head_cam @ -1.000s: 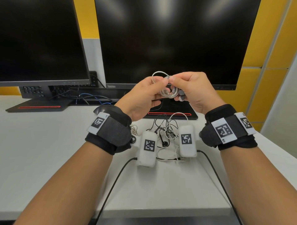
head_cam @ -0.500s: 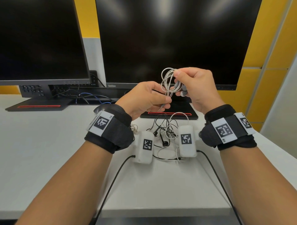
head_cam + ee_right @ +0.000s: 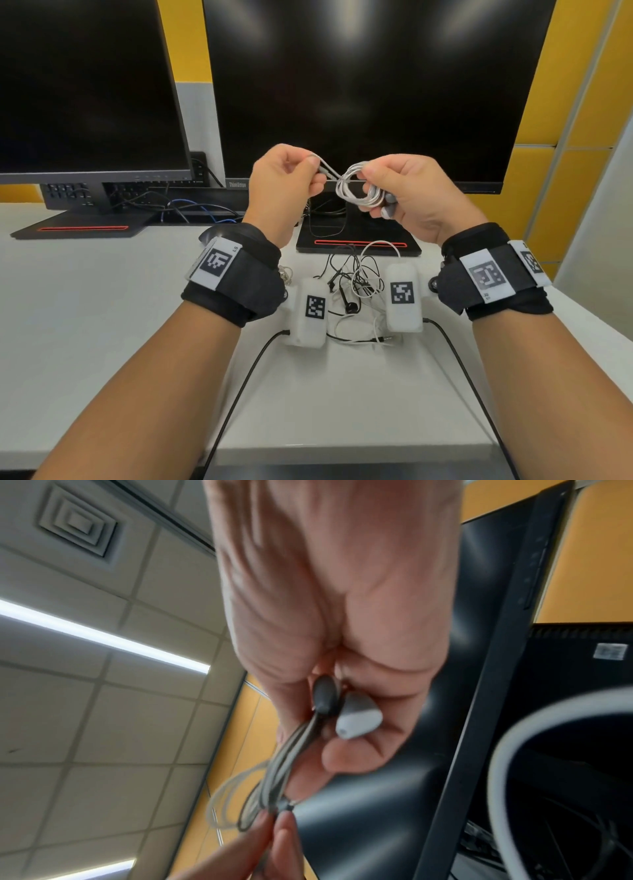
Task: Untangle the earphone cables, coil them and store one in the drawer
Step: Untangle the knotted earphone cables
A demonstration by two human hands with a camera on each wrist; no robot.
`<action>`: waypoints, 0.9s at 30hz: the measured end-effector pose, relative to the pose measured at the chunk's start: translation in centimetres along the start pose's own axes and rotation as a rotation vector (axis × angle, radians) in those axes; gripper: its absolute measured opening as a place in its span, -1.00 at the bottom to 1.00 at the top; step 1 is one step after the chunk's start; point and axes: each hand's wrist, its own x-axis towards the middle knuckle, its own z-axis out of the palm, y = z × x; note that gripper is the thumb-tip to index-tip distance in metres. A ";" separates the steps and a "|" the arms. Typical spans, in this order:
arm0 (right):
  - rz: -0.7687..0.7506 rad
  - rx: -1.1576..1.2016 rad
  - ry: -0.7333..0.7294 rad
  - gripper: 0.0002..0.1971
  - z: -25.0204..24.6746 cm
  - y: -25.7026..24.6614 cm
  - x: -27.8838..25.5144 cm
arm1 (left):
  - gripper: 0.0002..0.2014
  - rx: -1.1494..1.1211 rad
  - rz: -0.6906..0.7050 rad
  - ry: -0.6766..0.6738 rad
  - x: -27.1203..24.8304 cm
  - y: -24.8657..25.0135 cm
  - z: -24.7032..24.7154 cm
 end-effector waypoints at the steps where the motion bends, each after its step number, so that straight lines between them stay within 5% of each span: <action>1: 0.011 -0.031 -0.036 -0.85 0.1 0.0 -0.1 | -0.89 -0.052 -0.009 0.015 0.0 0.1 0.0; 15: -0.033 -0.016 0.027 -0.84 0.5 0.2 -0.1 | -0.93 -0.164 -0.238 -0.381 -0.7 0.6 0.4; 27: -0.106 -0.120 0.231 -0.84 0.4 0.7 0.6 | -0.81 -0.018 -0.240 -0.416 -1.1 0.8 0.6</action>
